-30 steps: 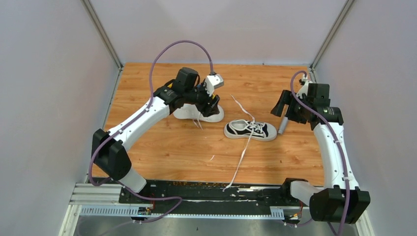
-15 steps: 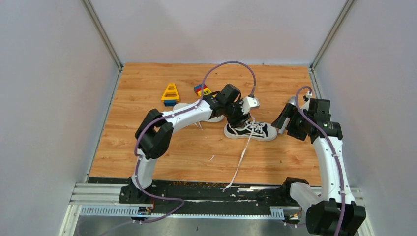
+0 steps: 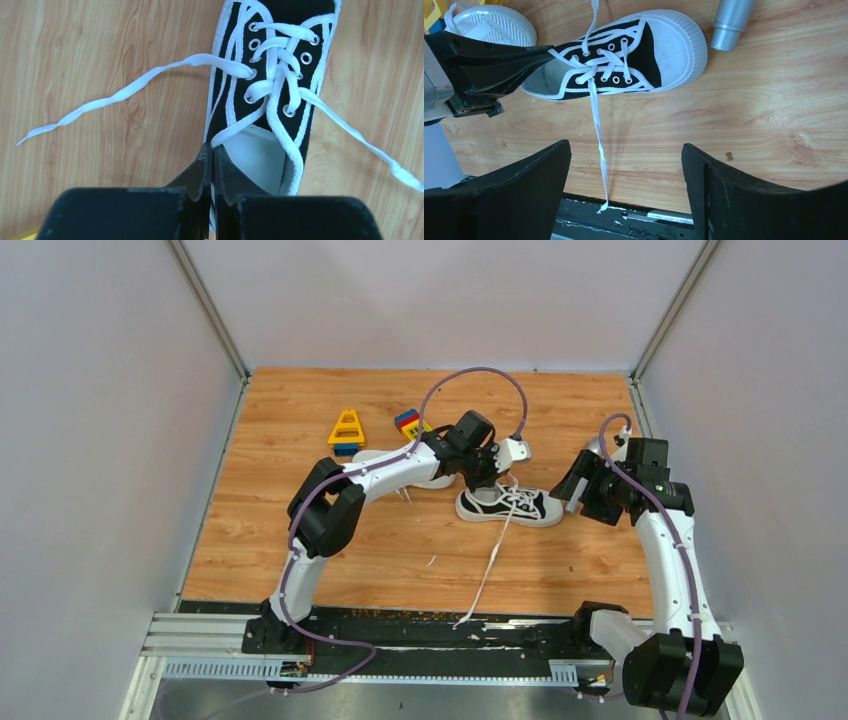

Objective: Tie the shoes
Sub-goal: Move the shoe to the center of the board.

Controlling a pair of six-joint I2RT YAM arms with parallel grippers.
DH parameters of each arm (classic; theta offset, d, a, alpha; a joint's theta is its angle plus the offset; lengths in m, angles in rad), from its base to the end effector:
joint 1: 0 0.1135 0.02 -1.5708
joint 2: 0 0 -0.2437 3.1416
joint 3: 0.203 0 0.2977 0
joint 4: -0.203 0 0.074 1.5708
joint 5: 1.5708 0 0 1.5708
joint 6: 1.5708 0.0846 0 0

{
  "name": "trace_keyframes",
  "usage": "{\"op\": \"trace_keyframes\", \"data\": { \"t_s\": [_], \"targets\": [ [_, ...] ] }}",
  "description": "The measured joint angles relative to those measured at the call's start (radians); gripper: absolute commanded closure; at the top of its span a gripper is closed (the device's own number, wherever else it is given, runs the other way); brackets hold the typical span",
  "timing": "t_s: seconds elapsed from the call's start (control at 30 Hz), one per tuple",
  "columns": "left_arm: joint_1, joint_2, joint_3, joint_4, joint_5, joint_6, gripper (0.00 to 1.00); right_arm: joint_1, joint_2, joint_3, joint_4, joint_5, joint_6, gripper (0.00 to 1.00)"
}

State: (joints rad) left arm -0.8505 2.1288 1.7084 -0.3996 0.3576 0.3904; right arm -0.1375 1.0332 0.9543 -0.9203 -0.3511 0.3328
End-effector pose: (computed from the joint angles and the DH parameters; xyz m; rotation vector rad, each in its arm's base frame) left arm 0.3368 -0.4286 0.1440 1.5434 1.8641 -0.6417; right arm 0.2750 -0.0087 0.2306 0.4665 2.5196 0.5250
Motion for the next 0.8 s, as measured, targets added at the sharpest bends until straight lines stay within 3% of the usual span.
{"op": "trace_keyframes", "data": {
  "t_s": [0.2, 0.43, 0.57, 0.8],
  "targets": [
    [0.0, -0.001, 0.011, -0.027, -0.004, -0.046, 1.0, -0.003, 0.007, 0.0, 0.001, -0.003, -0.001, 0.21],
    [0.031, -0.082, 0.043, -0.235, 0.044, -0.328, 1.0, -0.003, 0.078, 0.001, 0.013, -0.069, 0.006, 0.24],
    [0.077, -0.246, -0.116, -0.266, 0.085, -0.494, 1.0, 0.01, 0.151, -0.008, 0.057, -0.121, 0.036, 0.1],
    [0.106, -0.48, -0.446, -0.221, 0.157, -0.756, 1.0, 0.181, 0.277, -0.056, 0.132, -0.196, 0.079, 0.08]
  ]
}}
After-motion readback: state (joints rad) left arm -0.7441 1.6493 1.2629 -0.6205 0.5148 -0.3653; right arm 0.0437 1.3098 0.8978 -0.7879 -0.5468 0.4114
